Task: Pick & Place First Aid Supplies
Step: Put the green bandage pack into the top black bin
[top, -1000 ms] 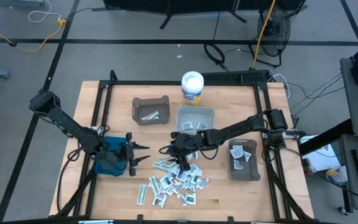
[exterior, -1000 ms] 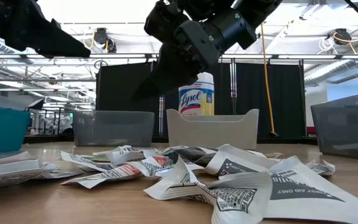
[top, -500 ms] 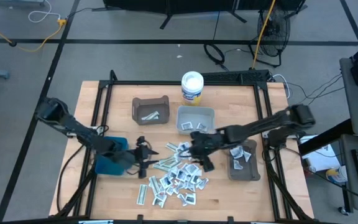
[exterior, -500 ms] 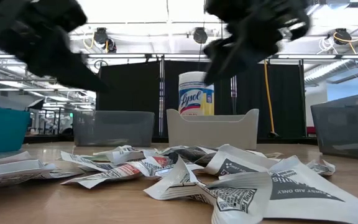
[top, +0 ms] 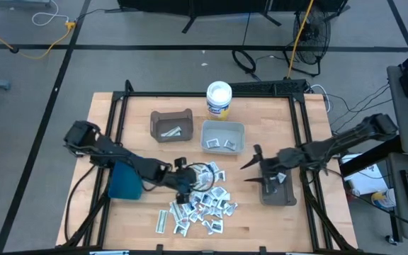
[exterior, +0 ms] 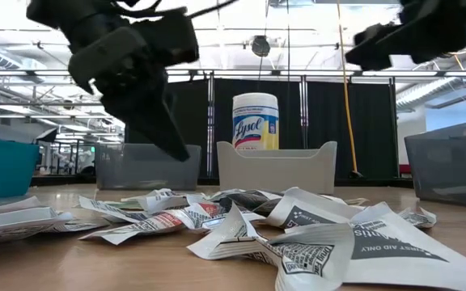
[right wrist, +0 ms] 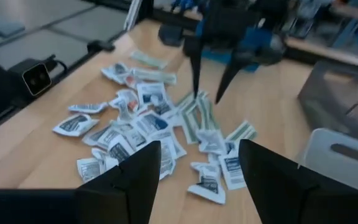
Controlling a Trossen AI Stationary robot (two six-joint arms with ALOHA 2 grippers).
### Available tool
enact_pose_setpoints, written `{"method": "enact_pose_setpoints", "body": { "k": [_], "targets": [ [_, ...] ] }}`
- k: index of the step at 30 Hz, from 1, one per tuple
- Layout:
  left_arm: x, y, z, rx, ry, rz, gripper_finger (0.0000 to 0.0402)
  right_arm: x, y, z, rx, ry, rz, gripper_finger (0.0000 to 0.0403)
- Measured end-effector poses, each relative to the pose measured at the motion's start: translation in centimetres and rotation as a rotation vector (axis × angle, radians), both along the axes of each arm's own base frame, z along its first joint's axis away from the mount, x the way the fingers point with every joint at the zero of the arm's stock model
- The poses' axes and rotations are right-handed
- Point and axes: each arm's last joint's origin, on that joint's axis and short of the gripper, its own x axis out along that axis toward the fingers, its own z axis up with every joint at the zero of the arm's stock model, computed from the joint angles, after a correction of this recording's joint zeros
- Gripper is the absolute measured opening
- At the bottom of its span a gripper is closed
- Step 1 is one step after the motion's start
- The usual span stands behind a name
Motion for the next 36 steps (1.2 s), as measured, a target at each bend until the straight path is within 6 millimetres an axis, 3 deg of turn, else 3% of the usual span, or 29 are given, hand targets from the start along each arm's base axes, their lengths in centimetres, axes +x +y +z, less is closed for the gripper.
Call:
{"method": "enact_pose_setpoints", "body": {
  "k": [6, 11, 15, 24, 36],
  "targets": [
    [0.9, 0.1, 0.0, -0.002, 0.121, 0.029, 0.0161, -2.3, -0.2, -1.8, -0.016, -0.089, -0.023, 0.0210],
    [1.3, 0.5, -1.3, -0.087, 0.188, 0.059, 0.0161, -3.2, -0.1, -3.1, -0.010, -0.104, 0.004, 0.0210],
    [1.3, 0.8, -2.4, -0.102, 0.238, 0.096, 0.0161, -3.3, 0.1, -3.0, -0.025, -0.131, 0.025, 0.0210],
    [1.4, 1.0, -2.8, -0.105, 0.254, 0.116, 0.0159, -3.5, 0.5, -2.6, -0.035, -0.174, 0.056, 0.0210],
    [1.4, 1.0, -2.9, -0.090, 0.251, 0.122, 0.0082, -3.5, 0.5, -2.7, -0.028, -0.165, 0.053, 0.0210]
  ]
}}
